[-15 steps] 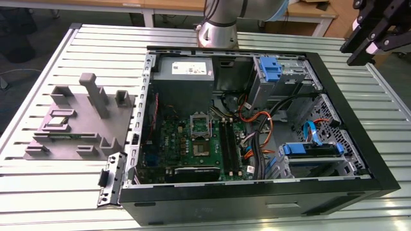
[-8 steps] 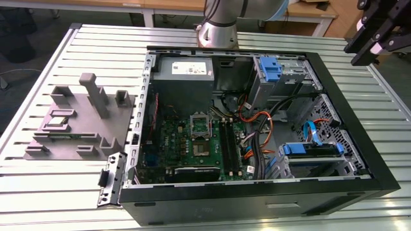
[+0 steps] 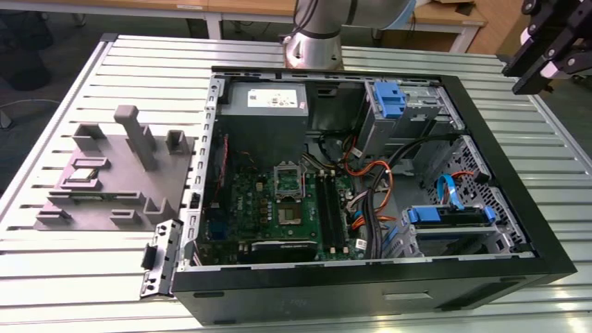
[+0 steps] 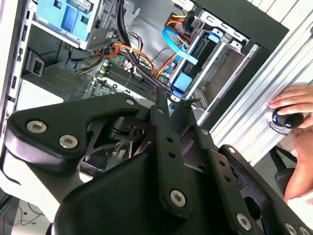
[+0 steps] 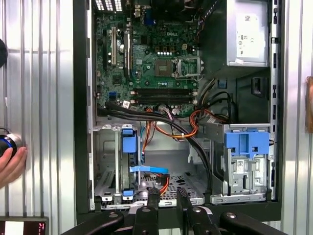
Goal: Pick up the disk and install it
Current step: 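Insert the second disk wire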
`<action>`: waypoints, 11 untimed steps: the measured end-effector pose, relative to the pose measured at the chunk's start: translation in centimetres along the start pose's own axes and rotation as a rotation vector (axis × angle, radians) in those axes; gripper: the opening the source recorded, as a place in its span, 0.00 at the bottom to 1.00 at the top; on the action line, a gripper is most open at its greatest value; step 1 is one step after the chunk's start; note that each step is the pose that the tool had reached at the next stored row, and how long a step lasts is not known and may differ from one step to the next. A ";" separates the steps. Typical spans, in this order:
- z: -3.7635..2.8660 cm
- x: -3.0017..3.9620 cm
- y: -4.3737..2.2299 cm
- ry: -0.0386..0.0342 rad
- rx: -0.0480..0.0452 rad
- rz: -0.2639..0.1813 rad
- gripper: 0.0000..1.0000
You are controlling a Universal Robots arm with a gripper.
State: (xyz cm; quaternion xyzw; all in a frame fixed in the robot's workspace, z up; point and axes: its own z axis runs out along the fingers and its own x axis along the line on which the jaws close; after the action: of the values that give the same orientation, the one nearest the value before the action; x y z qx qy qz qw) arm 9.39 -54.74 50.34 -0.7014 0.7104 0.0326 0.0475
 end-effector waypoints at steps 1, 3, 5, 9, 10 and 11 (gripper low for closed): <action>0.02 -0.04 -0.12 0.0000 0.0000 0.000 0.29; 0.07 -0.11 -0.38 0.0000 0.0000 0.000 0.29; 0.12 -0.18 -0.65 0.0000 0.0000 0.000 0.29; 0.16 -0.25 -1.00 0.0002 0.0000 0.000 0.29; 0.16 -0.25 -1.01 0.0002 0.0000 0.000 0.29; 0.17 -0.24 -1.04 0.0001 0.0000 0.000 0.29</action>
State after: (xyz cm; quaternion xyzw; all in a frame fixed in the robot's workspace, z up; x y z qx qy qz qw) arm 10.43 -54.50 50.22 -0.7014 0.7104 0.0326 0.0475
